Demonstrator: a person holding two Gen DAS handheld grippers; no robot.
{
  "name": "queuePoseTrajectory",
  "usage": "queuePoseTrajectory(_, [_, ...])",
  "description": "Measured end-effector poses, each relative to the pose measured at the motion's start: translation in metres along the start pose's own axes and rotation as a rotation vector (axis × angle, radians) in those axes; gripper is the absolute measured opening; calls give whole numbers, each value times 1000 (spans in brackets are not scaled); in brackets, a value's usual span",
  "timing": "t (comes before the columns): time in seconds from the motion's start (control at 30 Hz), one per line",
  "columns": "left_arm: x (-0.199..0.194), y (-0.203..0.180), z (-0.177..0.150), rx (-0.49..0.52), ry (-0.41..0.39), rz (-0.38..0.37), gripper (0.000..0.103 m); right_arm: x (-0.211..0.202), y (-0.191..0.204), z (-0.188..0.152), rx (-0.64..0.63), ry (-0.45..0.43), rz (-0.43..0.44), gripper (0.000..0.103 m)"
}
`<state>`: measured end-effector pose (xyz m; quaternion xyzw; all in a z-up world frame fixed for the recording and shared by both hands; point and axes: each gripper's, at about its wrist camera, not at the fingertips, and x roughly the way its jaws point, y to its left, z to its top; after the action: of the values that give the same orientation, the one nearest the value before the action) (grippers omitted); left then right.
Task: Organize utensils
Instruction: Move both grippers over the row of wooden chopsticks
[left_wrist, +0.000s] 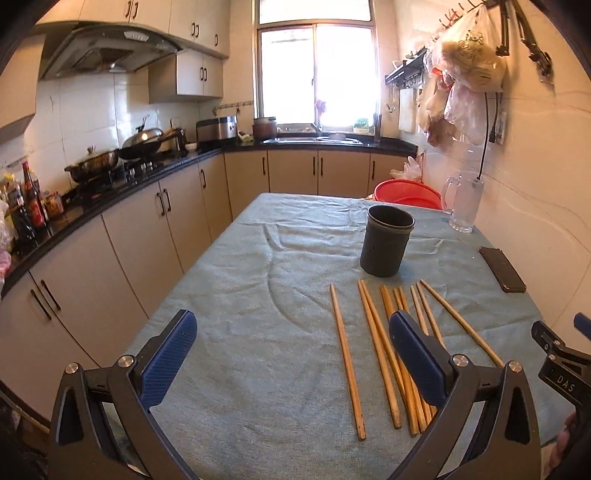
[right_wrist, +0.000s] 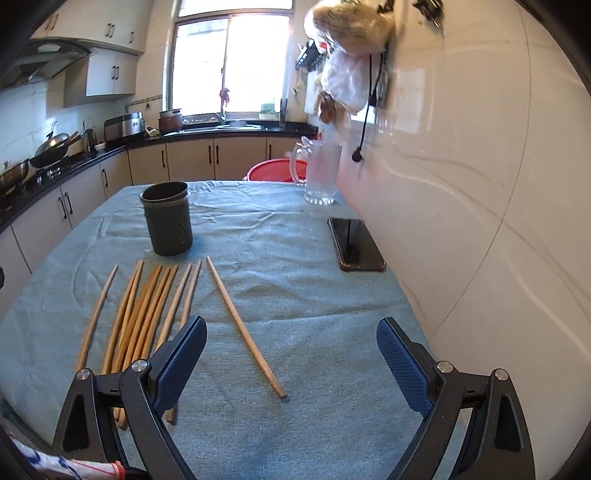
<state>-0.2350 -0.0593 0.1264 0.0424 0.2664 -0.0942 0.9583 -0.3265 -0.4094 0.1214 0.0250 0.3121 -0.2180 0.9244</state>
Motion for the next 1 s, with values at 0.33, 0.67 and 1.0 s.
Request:
queuePoseTrajectory(0.33, [-14,-8,-5,29,-52,2,103,-8,14,-2,-27,-36,-12,96])
queuePoseTrajectory(0.67, [-14,-15,-13,51,-48,-6,103,-11,15,-6,-20,-58,-15,96])
queuePoseTrajectory(1.0, [-14,-16,-16,51,-39,-7,103,-11,15,-7,-17,-59,-10,96])
